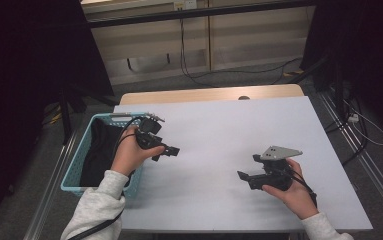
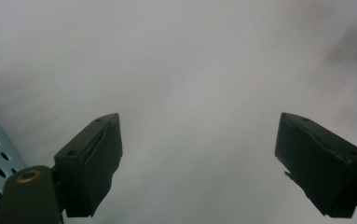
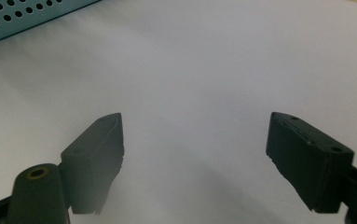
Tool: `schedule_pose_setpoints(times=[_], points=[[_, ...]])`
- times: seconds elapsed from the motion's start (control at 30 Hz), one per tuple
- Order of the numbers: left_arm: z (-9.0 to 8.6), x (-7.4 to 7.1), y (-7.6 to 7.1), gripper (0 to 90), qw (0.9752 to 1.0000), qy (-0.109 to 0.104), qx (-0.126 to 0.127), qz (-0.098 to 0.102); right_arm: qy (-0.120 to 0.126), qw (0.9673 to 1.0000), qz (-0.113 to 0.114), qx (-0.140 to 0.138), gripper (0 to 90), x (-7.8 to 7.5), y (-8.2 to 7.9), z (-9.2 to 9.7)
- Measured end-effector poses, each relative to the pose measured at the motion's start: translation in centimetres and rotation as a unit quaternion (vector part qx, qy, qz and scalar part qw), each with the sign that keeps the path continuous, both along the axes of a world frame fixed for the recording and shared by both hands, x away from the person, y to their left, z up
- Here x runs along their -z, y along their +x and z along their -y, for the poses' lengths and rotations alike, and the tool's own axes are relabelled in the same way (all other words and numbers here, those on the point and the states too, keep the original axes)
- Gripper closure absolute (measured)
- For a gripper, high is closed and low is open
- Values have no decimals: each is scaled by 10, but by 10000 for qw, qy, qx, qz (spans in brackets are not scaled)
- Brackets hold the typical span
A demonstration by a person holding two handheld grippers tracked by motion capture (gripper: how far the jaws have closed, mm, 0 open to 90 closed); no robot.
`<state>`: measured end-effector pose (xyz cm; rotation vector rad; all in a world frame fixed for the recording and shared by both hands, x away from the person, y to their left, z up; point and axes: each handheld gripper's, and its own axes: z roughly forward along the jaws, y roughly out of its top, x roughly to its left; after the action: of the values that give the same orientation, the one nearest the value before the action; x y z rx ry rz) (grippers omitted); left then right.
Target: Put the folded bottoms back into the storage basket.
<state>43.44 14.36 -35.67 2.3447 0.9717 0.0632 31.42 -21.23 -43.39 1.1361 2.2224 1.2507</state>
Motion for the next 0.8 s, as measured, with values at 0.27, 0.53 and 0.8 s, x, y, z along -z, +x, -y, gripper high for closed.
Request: schedule_pose_setpoints(times=[0.27,0.53,0.8], points=[[5,10,-8,143,9999,-72,86,4,-52,10000,-74,16,178,3,-3,6],[11,24,-17,131,9998,-67,208,-24,-78,9999,-90,-26,175,3,-8,10],[10,35,-22,130,9996,-108,249,-49,-91,9999,-126,-8,173,4,-10,13]])
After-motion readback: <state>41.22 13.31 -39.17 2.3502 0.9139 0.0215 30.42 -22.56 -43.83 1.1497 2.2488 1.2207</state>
